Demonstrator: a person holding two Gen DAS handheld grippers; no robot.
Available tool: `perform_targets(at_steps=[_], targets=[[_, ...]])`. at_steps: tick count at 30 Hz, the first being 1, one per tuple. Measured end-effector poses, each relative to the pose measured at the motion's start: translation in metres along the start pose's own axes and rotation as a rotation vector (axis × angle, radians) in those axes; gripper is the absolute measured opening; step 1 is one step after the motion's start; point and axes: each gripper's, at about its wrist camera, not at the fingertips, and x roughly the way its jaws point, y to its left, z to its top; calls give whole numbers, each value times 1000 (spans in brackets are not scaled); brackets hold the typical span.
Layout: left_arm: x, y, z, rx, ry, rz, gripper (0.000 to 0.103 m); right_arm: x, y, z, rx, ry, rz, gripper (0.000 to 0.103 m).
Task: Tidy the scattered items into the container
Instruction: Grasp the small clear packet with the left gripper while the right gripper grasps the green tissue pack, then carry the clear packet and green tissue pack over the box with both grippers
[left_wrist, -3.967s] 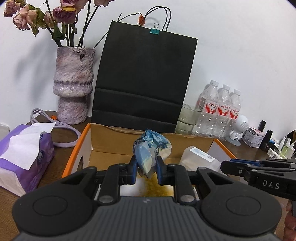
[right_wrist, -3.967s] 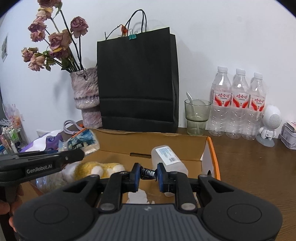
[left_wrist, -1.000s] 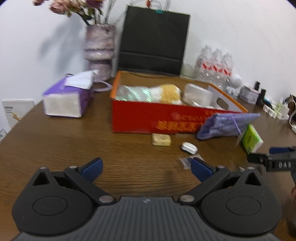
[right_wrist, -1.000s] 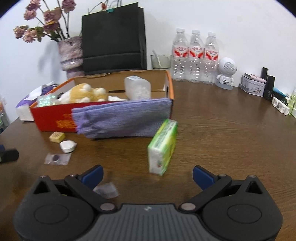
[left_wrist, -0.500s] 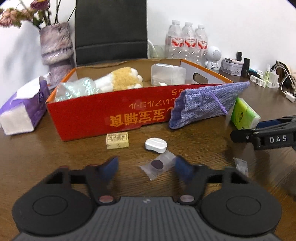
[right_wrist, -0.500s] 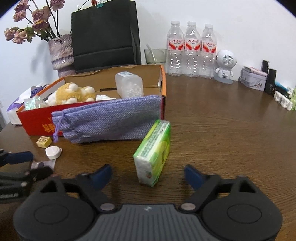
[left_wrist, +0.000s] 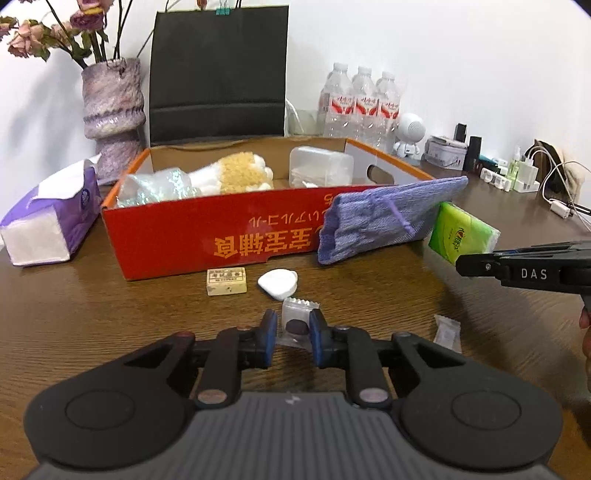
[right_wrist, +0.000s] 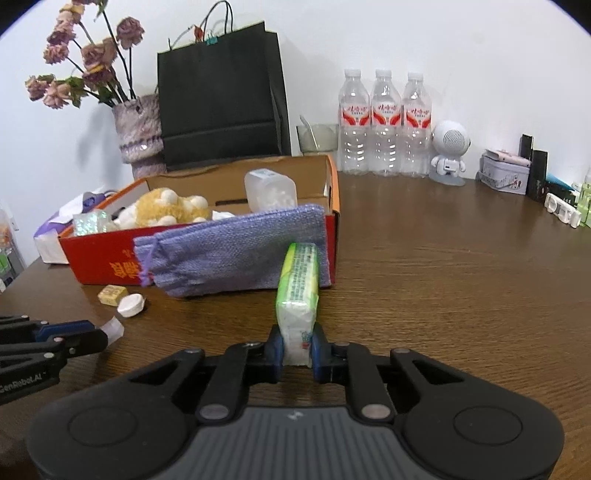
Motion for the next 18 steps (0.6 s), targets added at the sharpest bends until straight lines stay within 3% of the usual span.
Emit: perform_targets(at_steps=[10,18], targets=[[-40,2,11,-15,-91,-7,19,-35,2,1,16,-79,4,13],[-62,12,38,-63,-175,-28,19,-57,18,25,-16,-150,33,13]])
